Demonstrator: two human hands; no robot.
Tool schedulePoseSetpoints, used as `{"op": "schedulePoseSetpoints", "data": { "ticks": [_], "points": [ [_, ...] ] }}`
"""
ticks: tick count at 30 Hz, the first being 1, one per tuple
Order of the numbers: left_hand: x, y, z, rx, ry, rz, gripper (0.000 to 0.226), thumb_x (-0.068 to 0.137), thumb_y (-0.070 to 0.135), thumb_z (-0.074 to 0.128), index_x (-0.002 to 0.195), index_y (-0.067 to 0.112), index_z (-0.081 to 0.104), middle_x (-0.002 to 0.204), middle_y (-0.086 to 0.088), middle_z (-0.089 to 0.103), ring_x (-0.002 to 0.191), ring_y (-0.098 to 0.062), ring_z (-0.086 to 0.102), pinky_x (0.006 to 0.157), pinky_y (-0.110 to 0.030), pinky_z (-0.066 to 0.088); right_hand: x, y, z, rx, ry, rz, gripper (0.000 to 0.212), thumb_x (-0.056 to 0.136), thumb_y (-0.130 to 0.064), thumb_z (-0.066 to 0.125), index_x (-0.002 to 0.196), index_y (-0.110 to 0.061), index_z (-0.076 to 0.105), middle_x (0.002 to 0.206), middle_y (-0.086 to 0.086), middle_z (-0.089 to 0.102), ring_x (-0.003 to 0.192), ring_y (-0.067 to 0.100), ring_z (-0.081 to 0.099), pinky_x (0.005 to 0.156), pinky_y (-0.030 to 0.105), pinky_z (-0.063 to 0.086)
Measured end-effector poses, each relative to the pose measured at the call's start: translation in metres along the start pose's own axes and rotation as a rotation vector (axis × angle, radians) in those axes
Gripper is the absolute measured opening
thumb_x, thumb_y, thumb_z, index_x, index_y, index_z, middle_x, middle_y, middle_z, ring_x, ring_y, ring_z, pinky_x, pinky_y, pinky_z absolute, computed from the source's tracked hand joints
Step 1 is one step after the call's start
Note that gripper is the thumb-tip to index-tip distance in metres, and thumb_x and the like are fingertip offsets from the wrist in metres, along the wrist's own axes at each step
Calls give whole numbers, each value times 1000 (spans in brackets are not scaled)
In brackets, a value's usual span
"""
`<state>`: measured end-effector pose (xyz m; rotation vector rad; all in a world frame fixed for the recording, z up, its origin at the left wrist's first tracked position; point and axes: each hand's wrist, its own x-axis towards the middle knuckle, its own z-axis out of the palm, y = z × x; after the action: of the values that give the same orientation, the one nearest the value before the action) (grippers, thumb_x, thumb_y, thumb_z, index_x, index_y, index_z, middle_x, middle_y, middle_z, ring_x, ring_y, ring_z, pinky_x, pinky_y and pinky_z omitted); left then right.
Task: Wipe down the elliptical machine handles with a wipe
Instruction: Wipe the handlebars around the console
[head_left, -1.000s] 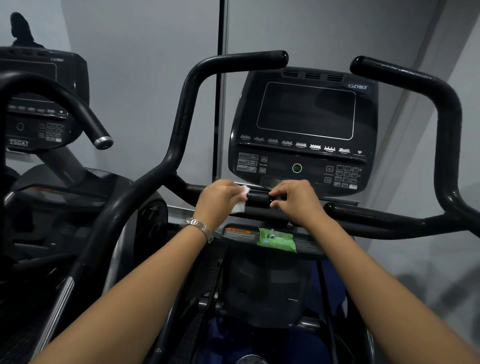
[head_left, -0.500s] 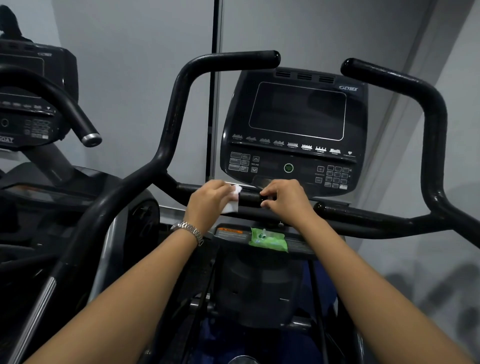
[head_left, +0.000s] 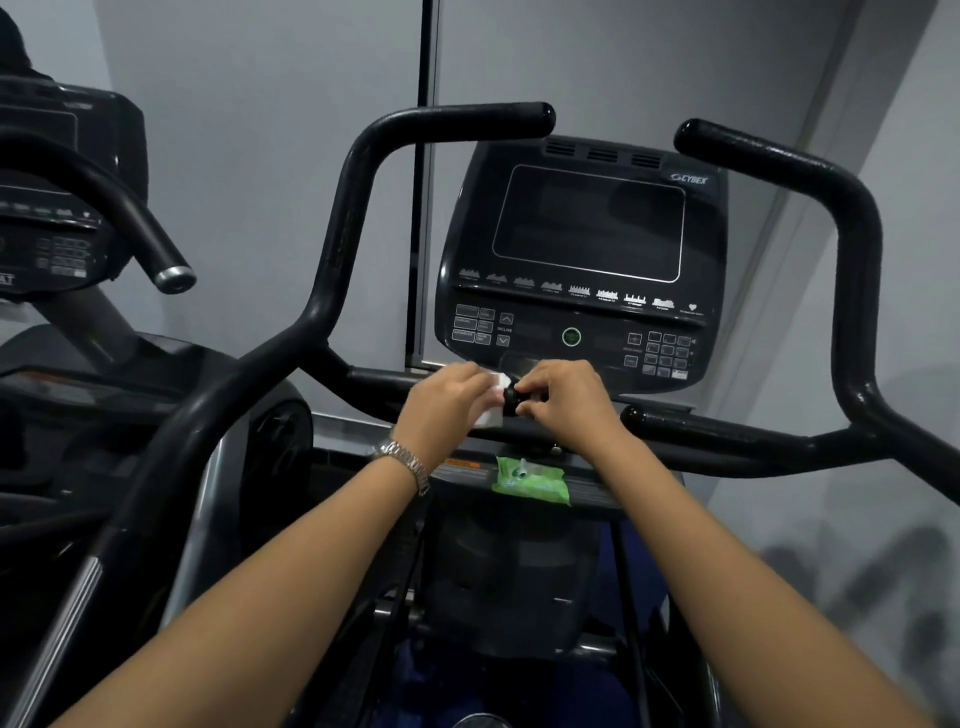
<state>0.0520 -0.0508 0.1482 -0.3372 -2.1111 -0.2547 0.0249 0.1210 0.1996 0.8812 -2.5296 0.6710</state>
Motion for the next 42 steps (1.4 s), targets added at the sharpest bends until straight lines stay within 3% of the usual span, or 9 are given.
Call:
{"op": "schedulePoseSetpoints", "data": {
  "ticks": [3,10,15,21,27,32,36,42],
  "points": [
    [-11,-10,-2,-7,-26,43,26,80,28,71,99,13,66,94,-1,67,82,-17,63,58,-31,56,-2,3,2,50,35,-21,26,72,-12,81,97,-11,76,98,2,73,93,17,65,89,30,49],
    [-9,-2,2,25,8,82,26,75,18,77,97,8,68,97,-4,69,88,-20,65,63,-32,58,-1,6,4,80,75,-44,25,69,-8,82,93,-9,77,95,4,74,90,19,67,87,33,51],
    [-1,-3,1,122,-14,255,19,78,16,73,95,8,68,92,-3,67,81,-18,64,52,-30,56,0,8,4,76,75,-68,23,69,-9,83,91,-10,77,94,3,74,89,17,67,85,29,51],
    [4,12,8,57,-51,138,22,70,12,75,90,10,68,87,-2,66,77,-19,62,51,-33,55,-2,10,7,87,108,-108,22,69,-2,80,88,-11,78,92,1,74,86,15,67,85,30,53],
    [2,-12,-2,61,-71,56,30,77,36,74,91,10,70,86,0,68,77,-16,64,55,-29,56,-5,16,15,42,150,-183,26,67,-2,82,92,-6,76,93,3,74,86,20,69,86,35,54],
    [-4,-16,-7,100,-104,201,27,75,21,77,96,9,65,93,-2,66,83,-17,63,52,-29,55,-5,17,18,39,164,-187,26,64,-1,84,88,-7,77,90,2,75,82,20,70,82,37,56],
    [-15,-56,-32,135,-106,138,29,75,30,75,93,9,67,88,-3,68,76,-14,65,55,-24,56,-2,16,18,44,160,-191,26,63,-1,85,87,-7,77,90,2,75,83,20,70,83,38,56],
    [-29,-71,-40,176,-30,36,27,67,18,83,86,8,68,83,-4,68,71,-16,65,56,-27,58,-4,13,18,39,161,-178,25,66,2,82,89,-5,77,91,3,74,84,18,69,86,24,49]
  ]
}}
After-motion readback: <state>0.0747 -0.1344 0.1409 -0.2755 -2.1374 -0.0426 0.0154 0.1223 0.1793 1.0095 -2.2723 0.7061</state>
